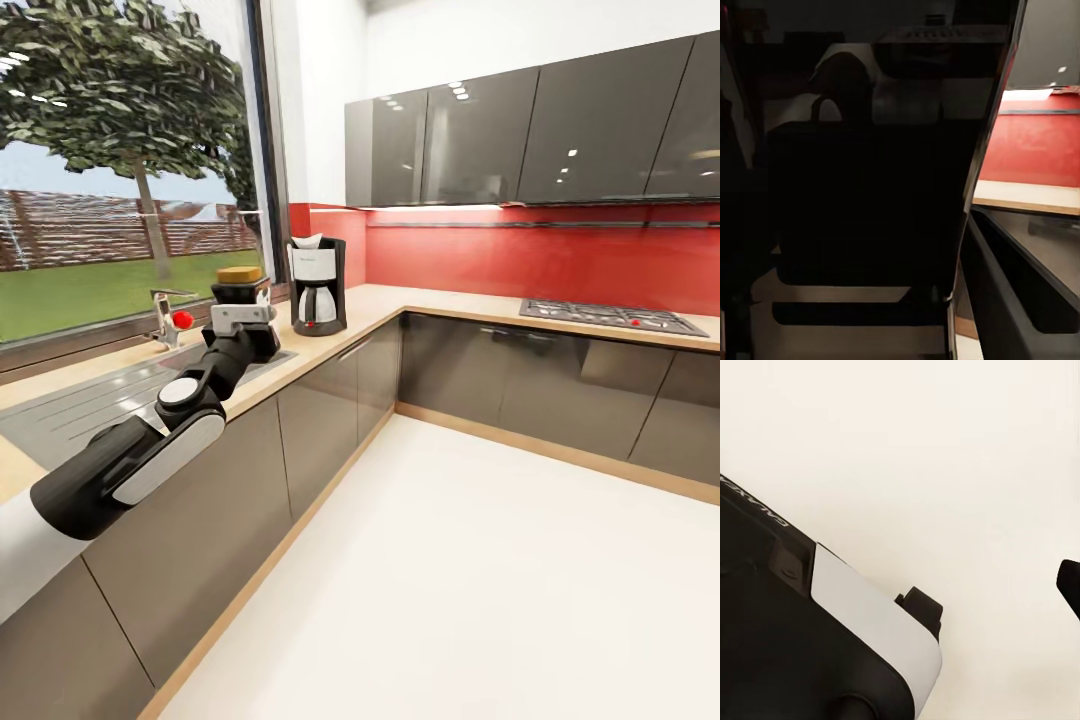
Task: Set up a coffee station on the kitchen countertop: keep the coffee maker on the countertop, move the bottle of coffee from the kitchen shelf to the counter next to the coffee maker, place a paper coffee filter on top of the coffee maker, put the saucer next to the coffee maker with the coffee cup on the saucer, and place the electric kettle next to the coffee maker.
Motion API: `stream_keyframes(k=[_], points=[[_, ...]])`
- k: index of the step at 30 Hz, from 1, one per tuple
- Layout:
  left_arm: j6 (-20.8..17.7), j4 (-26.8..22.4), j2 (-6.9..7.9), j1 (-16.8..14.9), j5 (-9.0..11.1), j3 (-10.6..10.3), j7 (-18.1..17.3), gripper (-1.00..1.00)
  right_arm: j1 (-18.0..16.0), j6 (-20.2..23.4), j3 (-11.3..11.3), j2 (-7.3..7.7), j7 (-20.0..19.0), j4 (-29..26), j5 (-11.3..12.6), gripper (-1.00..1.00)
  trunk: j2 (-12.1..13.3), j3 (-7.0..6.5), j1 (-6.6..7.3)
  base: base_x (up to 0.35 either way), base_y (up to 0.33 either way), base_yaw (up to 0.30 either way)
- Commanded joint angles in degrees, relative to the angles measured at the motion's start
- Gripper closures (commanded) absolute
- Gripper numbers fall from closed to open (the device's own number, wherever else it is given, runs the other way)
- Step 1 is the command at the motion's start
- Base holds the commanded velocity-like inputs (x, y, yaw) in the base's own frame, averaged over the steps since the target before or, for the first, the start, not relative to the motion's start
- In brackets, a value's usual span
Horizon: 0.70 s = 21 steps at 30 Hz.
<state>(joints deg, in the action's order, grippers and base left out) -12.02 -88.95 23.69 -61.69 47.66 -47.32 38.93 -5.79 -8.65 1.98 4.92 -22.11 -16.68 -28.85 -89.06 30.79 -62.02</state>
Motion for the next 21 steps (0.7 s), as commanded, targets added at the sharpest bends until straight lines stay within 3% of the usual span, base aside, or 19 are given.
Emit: stream_keyframes(k=[1, 21], points=[[-0.3, -0.1, 0.04, -0.1, 0.1, -0.1, 0.4, 1.00, 0.0, -0.2, 0.2, 0.00, -0.2, 0.0, -0.4, -1.00, 0.0, 0.06, 0.00, 0.088, 0.000, 0.000], [-0.3, -0.1, 0.04, -0.1, 0.1, -0.1, 0.4, 1.00, 0.0, -0.2, 0.1, -0.01, -0.2, 0.0, -0.4, -1.00, 0.0, 0.06, 0.00, 0.286, -0.014, 0.000]])
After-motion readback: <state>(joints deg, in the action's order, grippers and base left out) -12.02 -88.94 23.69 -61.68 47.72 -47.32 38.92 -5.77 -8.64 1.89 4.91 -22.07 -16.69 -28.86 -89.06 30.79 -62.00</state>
